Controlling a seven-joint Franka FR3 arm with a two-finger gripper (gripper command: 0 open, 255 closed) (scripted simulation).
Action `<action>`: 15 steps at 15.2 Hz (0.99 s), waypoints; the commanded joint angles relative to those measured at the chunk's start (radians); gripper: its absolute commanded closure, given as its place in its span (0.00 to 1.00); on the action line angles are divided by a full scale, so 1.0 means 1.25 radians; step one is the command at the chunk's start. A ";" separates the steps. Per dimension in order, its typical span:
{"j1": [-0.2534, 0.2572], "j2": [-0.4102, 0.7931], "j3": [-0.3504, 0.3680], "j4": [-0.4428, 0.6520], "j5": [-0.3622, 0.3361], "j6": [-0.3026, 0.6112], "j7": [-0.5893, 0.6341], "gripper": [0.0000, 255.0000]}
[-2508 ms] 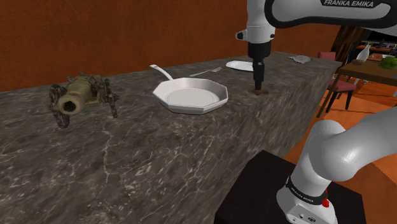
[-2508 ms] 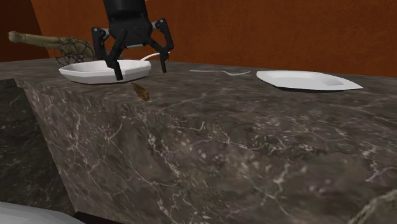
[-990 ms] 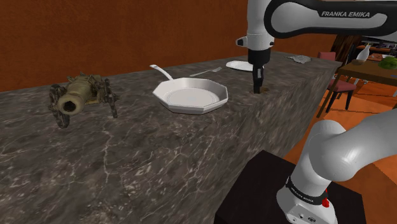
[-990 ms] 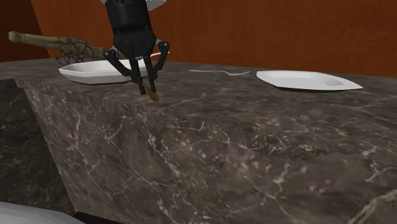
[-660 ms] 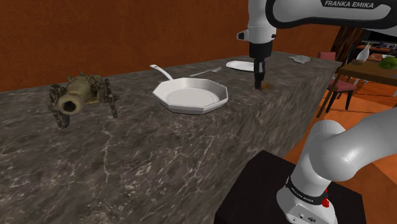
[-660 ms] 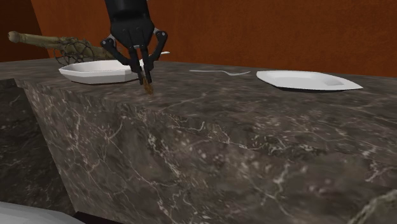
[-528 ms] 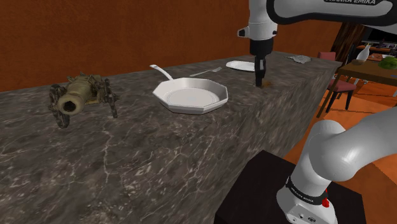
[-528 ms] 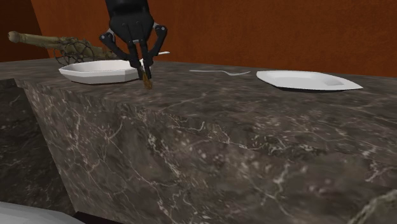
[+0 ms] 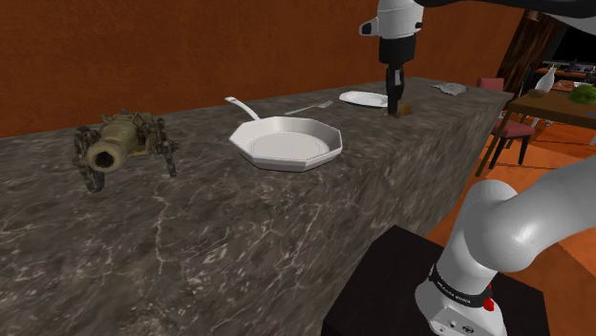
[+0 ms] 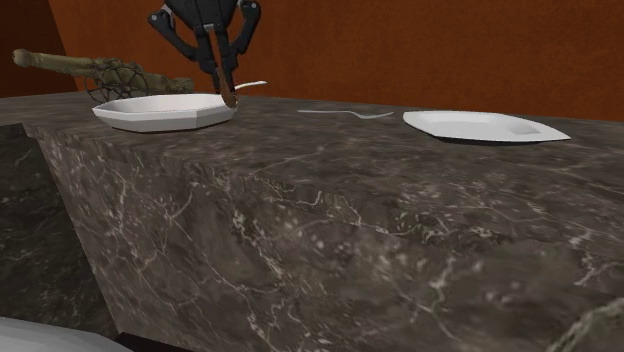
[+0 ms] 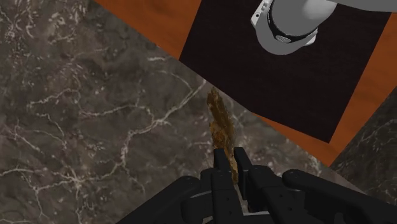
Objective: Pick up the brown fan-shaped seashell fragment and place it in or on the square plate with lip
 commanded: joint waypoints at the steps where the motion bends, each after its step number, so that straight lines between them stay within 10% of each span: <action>1: -0.001 0.012 0.001 0.032 0.000 -0.020 -0.004 1.00; 15: -0.046 0.272 -0.208 0.235 -0.080 0.100 -0.241 1.00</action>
